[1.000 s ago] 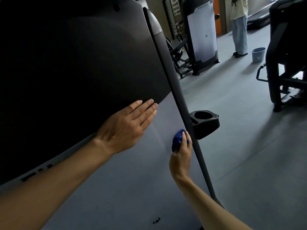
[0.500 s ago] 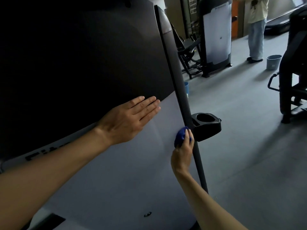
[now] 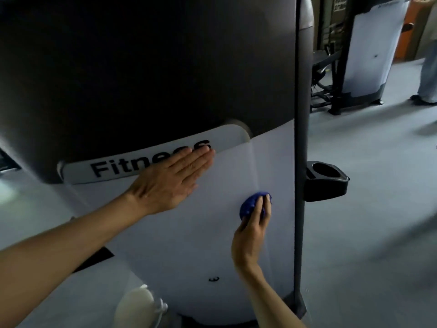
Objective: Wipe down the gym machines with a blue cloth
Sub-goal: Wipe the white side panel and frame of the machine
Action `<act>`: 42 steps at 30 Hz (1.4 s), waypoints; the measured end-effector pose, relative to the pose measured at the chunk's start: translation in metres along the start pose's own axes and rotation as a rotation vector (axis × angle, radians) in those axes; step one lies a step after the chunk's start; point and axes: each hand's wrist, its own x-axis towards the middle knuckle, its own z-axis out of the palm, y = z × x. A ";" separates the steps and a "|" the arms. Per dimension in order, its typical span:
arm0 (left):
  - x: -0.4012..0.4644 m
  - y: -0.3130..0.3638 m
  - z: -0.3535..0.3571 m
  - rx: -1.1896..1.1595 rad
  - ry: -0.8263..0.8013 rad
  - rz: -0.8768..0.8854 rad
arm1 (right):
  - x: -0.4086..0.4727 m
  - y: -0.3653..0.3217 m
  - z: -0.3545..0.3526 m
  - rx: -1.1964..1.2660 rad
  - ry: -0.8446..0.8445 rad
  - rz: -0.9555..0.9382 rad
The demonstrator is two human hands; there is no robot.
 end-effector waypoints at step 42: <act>-0.141 0.081 0.018 -0.293 -0.066 -0.525 | 0.062 -0.082 0.009 -0.176 -0.166 -1.114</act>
